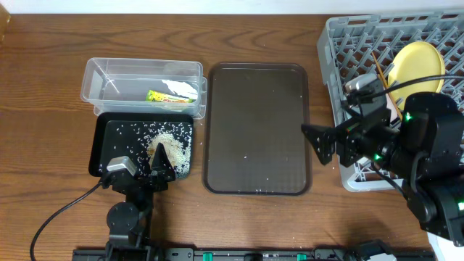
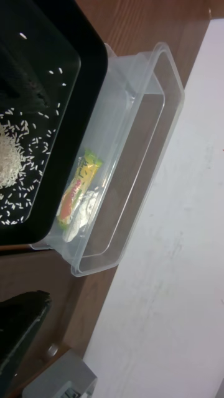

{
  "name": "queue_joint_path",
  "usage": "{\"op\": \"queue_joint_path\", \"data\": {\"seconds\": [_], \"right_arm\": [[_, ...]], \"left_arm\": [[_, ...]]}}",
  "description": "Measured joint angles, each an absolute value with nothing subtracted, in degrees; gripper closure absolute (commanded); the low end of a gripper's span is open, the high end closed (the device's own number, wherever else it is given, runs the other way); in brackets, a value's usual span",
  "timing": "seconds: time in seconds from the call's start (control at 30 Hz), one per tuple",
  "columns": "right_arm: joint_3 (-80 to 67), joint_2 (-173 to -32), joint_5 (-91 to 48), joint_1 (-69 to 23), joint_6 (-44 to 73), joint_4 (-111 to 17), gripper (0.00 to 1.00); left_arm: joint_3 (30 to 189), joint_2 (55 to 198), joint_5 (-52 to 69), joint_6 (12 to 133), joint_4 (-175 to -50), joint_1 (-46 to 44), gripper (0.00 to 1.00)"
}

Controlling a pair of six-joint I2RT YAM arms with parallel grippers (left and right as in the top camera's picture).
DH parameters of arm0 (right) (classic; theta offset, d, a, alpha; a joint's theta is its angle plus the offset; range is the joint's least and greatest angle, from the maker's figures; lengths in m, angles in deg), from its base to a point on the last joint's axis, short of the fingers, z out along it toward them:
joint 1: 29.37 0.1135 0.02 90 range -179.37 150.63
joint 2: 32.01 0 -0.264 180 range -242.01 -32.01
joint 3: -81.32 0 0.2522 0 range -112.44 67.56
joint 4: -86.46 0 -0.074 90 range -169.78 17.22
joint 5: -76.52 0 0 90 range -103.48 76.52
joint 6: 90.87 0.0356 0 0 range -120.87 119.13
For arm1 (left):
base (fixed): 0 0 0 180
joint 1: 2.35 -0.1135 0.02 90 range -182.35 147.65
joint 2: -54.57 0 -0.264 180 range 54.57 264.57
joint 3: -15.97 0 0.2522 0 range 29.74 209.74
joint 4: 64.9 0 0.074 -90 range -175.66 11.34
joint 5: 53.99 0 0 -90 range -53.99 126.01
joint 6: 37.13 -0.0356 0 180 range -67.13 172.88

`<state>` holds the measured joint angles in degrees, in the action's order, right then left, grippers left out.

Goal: Sort waste into correct bins and load items into the dishwasher rack

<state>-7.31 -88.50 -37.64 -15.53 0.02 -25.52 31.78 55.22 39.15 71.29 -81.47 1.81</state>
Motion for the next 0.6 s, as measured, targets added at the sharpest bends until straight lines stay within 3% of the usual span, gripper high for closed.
{"op": "queue_joint_path", "data": {"seconds": [0.33, 0.6], "right_arm": [[-7.27, -84.39, -35.74, -16.66, -3.09, -15.47, 0.01], [3.05, -69.51, -34.95, -16.84, -12.84, -20.37, 0.01]], "left_arm": [[31.78, 55.22, 39.15, 71.29, -81.47, 1.81, 0.06], [31.78, 55.22, 39.15, 71.31, -81.47, 1.81, 0.06]]}}
